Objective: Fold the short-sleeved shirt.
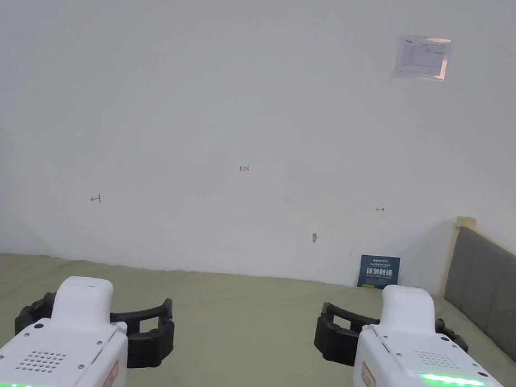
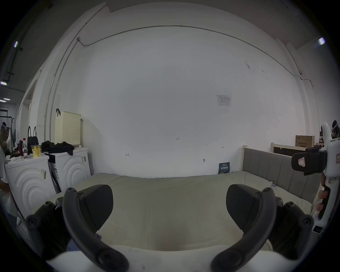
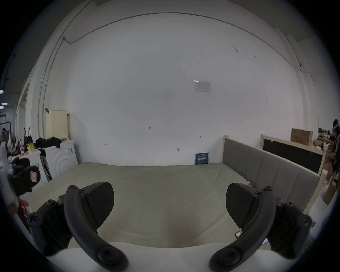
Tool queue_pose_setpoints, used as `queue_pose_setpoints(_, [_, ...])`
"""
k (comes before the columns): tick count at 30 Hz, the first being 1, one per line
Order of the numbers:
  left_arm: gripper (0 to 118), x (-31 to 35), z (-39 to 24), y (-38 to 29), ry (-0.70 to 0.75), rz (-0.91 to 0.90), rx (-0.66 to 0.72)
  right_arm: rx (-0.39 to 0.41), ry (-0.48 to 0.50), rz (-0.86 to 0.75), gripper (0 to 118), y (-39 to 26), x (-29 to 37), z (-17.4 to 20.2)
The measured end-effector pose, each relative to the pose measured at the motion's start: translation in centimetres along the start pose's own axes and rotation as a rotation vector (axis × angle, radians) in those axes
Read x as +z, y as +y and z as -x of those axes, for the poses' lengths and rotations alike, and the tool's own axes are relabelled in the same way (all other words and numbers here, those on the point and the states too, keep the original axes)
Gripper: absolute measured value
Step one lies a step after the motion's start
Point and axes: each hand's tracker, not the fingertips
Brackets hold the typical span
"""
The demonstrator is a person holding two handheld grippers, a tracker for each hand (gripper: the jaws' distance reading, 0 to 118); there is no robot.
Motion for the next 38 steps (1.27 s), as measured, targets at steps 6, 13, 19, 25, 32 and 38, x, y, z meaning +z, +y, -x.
queue_pose_setpoints(6, [118, 0.1, 0.0, -0.2, -0.004, 0.007, 0.006, -0.034, 0.031, 0.000, 118, 0.1, 0.0, -0.1])
queue_pose_setpoints(13, [118, 0.1, 0.0, -0.1, -0.005, 0.010, 0.007, -0.041, 0.042, -0.010, 118, 0.2, 0.6, -0.2])
queue_pose_setpoints(19, [118, 0.2, -0.2, -0.1, -0.010, 0.011, 0.004, -0.034, 0.040, -0.015, 118, 0.2, 0.9, 0.0])
queue_pose_setpoints(25, [118, 0.2, -0.4, -0.1, -0.010, 0.012, -0.001, -0.056, 0.081, -0.038, 118, 0.1, 0.5, -0.5])
queue_pose_setpoints(32, [118, 0.1, -0.7, -0.3, -0.009, 0.017, -0.014, -0.097, 0.034, 0.012, 118, 0.0, -0.5, -1.0])
queue_pose_setpoints(38, [118, 0.1, -0.8, -0.5, -0.006, 0.025, -0.018, -0.077, 0.093, 0.044, 118, 0.3, -0.5, -1.6])
